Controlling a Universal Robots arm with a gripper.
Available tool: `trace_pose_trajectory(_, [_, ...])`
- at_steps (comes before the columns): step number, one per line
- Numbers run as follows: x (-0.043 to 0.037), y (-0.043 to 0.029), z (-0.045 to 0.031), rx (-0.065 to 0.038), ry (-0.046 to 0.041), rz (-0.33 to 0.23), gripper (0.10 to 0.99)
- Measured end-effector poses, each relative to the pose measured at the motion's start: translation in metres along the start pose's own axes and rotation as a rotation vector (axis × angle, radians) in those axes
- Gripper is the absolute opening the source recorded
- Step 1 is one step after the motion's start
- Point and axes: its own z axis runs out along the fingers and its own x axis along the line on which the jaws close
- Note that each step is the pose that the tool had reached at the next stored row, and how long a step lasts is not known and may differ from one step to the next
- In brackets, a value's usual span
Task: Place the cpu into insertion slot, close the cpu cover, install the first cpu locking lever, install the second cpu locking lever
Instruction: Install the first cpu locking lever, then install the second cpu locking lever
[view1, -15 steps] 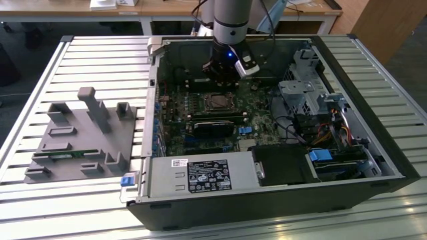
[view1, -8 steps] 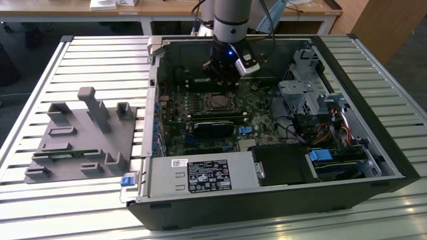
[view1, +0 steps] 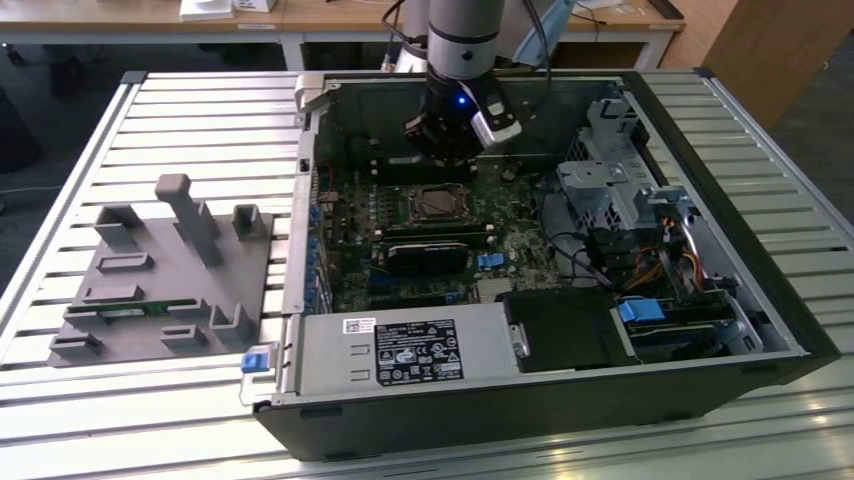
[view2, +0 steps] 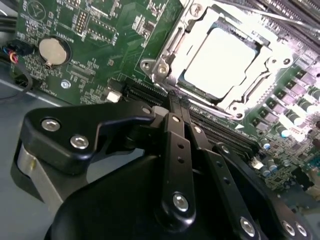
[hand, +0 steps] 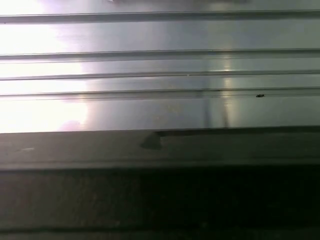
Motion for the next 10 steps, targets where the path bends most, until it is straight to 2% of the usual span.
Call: trace_pose_trajectory(10, [-0.0002, -0.0021, 0.0005, 0.0, -0.0001, 0.0, 0.106])
